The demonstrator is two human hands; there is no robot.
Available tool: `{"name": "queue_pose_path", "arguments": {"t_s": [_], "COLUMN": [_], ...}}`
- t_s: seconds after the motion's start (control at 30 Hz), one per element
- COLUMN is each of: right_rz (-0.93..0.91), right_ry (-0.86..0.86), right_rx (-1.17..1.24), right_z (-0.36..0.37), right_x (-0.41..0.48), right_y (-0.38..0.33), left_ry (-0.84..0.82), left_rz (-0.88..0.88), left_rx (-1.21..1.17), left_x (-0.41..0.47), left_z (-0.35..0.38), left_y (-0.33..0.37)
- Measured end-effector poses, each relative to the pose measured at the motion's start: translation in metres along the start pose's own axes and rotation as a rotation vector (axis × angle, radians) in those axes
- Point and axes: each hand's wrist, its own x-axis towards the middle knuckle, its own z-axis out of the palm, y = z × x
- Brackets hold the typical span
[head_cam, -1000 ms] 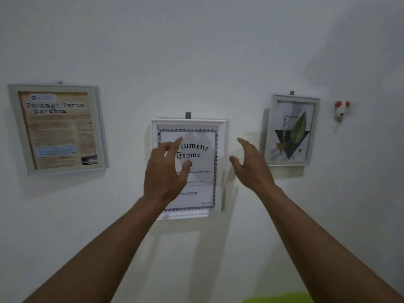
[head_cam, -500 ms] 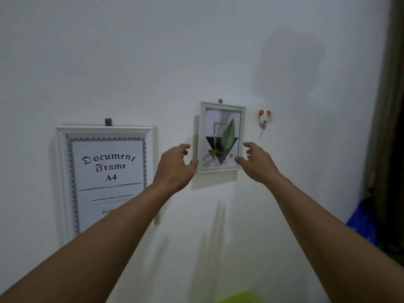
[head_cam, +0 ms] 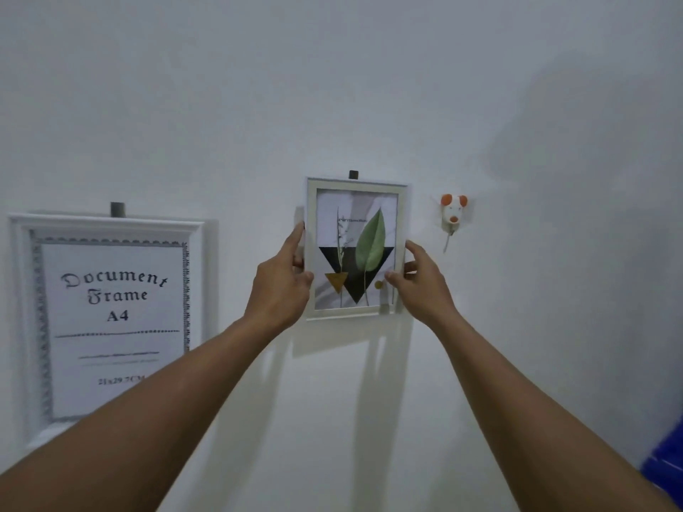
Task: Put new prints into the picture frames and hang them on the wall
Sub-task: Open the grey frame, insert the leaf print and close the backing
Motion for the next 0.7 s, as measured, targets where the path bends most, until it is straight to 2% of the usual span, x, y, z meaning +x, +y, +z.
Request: {"name": "queue_pose_path", "arguments": {"t_s": [0.3,0.47,0.7], "right_rz": [-0.052,-0.069,-0.037], "right_ry": [0.035,-0.026,-0.157], "right_rx": [0.071,0.089,0.082], "right_z": [-0.01,-0.024,-0.026], "right_x": [0.005,-0.017,-0.093], "right_y": [-0.002,-0.024,-0.065], "left_ry": [0.011,0.0,-0.129], "left_rz": [0.005,0.002,-0.165], "left_rx": [-0.01,-0.062,-0.365], "left_x": [0.0,-0.016,-0.082], "left_z": [0.005,-0.014,-0.078], "left_y": [0.004,0.017,0.018]}}
